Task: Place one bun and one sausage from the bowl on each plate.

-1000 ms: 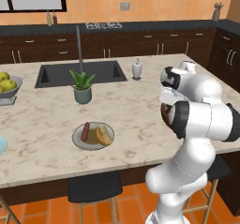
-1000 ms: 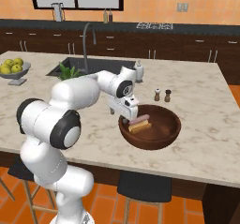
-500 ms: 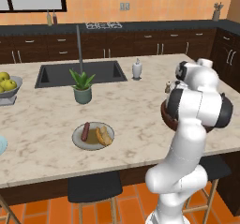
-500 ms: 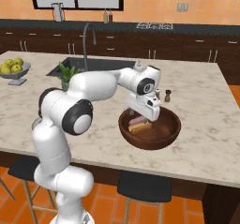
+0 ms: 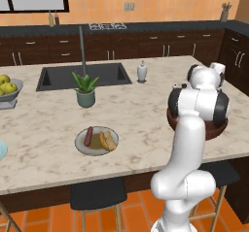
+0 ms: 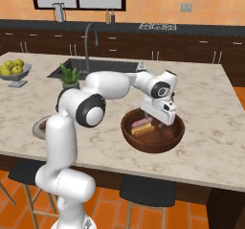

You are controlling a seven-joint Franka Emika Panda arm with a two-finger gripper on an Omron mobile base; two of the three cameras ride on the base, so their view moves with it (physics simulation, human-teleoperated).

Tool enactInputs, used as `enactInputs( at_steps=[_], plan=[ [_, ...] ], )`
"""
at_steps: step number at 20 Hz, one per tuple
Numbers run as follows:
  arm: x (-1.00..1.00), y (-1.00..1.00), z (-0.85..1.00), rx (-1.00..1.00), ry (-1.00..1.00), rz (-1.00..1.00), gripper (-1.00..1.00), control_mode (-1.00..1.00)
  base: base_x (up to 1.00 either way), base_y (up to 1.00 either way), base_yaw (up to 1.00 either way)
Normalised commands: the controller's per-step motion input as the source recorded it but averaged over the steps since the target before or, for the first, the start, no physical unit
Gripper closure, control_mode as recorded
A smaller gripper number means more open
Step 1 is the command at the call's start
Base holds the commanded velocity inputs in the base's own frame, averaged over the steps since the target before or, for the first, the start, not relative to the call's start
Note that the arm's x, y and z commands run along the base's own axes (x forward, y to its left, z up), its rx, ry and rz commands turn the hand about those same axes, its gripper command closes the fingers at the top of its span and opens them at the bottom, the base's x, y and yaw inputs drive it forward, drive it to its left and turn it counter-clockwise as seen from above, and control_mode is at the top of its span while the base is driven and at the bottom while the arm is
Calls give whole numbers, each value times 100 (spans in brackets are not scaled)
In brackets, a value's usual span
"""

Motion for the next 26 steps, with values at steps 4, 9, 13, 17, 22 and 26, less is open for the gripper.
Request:
enactInputs(
  at_steps=[4, 9, 13, 17, 22, 26],
  plan=[
    [60, 23, -39, 0, 0, 0, -100, -100, 0, 0, 0],
    [56, 20, -44, 1, 0, 0, -100, -100, 0, 0, 0],
    [23, 0, -35, 1, 0, 0, -100, -100, 0, 0, 0],
    [-2, 0, -16, 0, -3, 0, -100, -100, 0, 0, 0],
    [-22, 0, -20, 0, -8, 0, -100, -100, 0, 0, 0],
    [-28, 9, -20, 0, -12, 0, -100, -100, 0, 0, 0]
  ],
)
